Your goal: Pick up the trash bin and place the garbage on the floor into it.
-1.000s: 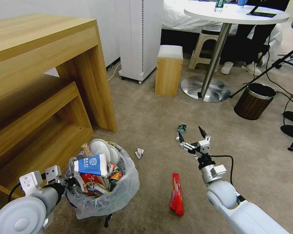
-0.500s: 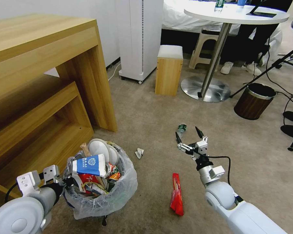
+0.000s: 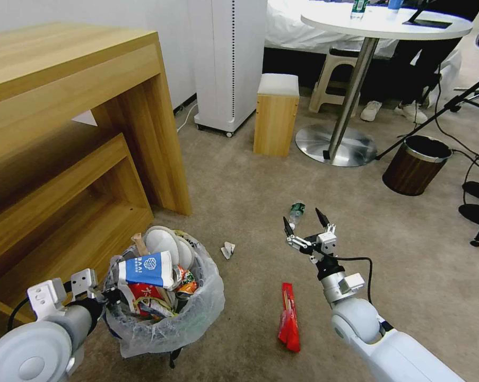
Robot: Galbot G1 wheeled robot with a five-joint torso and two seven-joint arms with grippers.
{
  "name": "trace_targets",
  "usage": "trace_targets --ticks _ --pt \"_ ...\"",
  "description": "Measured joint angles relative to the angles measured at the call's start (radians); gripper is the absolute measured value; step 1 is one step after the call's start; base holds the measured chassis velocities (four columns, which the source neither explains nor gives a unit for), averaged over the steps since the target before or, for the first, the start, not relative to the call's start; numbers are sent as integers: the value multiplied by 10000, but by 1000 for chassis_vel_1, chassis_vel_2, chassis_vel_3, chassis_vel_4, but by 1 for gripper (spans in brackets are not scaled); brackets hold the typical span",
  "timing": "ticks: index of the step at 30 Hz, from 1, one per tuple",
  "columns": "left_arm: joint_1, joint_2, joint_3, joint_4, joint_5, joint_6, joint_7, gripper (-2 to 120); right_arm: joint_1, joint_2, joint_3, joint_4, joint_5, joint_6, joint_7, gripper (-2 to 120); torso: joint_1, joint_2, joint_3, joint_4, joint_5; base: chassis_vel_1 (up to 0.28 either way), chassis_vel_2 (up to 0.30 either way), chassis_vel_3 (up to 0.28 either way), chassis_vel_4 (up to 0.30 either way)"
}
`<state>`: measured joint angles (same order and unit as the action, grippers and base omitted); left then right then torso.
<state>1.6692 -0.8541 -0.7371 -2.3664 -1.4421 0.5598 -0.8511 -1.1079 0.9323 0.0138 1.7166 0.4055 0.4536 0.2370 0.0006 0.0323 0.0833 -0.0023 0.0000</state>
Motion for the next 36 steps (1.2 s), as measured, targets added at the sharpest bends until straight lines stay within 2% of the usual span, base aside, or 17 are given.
trace_targets --ticks 18,36 --pt "-40 103 -18 39 -100 -31 145 0 49 30 -58 -34 -11 -19 48 100 0 0 0 -1 -1 5 5 6 5" --pt "-35 114 6 86 0 -118 197 0 94 -17 -153 38 -25 4 240 100 0 0 0 4 0 91 93 87 91"
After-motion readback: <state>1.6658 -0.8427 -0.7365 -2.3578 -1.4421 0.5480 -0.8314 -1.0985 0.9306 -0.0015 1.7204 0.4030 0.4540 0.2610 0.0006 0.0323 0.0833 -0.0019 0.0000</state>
